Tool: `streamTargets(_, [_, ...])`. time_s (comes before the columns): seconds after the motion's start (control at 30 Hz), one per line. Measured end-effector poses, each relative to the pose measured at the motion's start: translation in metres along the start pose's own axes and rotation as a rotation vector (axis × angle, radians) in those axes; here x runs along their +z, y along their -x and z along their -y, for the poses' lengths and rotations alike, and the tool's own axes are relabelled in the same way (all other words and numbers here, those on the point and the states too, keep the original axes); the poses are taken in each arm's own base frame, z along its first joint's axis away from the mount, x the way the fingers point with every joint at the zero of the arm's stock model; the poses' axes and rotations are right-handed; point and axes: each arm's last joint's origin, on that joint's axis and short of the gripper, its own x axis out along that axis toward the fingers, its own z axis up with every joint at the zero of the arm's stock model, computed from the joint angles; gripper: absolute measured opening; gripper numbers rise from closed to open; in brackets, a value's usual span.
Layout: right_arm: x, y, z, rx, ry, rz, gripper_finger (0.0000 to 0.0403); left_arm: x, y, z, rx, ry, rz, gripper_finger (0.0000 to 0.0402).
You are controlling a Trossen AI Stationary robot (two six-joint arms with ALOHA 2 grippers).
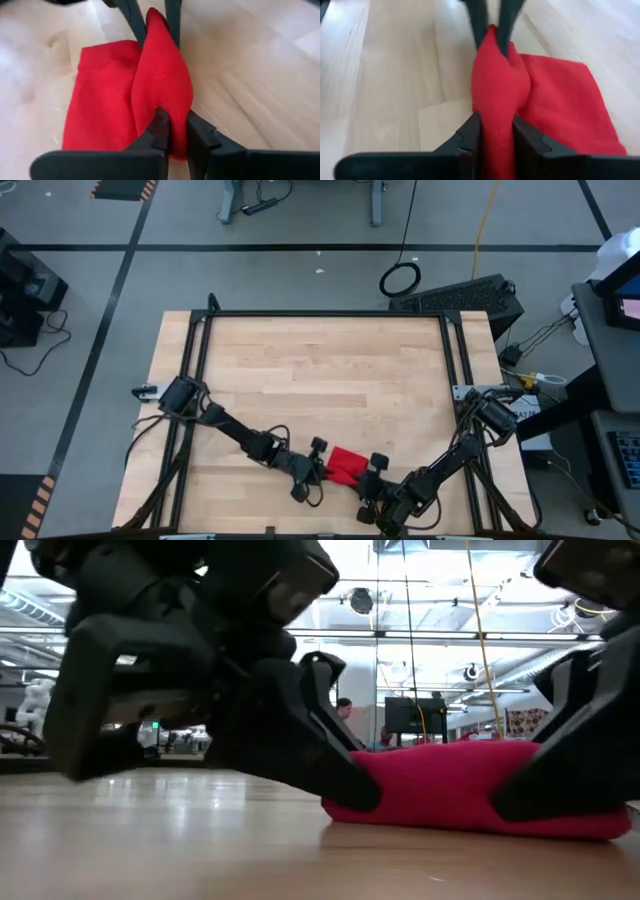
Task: Roll napkin
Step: Roll the red napkin
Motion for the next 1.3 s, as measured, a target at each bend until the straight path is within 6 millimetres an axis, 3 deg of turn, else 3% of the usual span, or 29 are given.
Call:
streamTargets(0.13, [0.001, 0.012, -0.003, 0.012, 0.164, 0.020, 0.0106, -0.001, 0.000, -0.007, -0.052, 0.109, -0.011, 0.0033])
streamTargets(0.33, [0.010, 0.059, -0.012, 0.083, 0.251, 0.089, 0.0187, -0.003, 0.000, -0.009, -0.153, 0.244, -0.026, 0.0033])
streamTargets(0.5, [-0.011, 0.075, -0.033, 0.092, 0.296, 0.257, 0.0197, -0.001, -0.001, -0.018, -0.257, 0.356, -0.022, 0.0033])
streamTargets(0.6, [-0.023, 0.070, -0.040, 0.062, 0.292, 0.323, 0.0196, -0.003, -0.002, -0.025, -0.273, 0.414, -0.028, 0.0033])
streamTargets(0.8, [-0.032, 0.039, -0.037, -0.012, 0.283, 0.331, 0.0203, -0.006, -0.002, -0.037, -0.355, 0.518, -0.040, 0.0033])
streamTargets(0.9, [-0.031, 0.027, -0.033, -0.041, 0.272, 0.326, 0.0206, -0.008, -0.003, -0.042, -0.364, 0.566, -0.046, 0.0033])
streamTargets(1.3, [-0.016, 0.013, -0.027, -0.095, 0.255, 0.343, 0.0206, -0.011, -0.003, -0.052, -0.374, 0.618, -0.052, 0.0033])
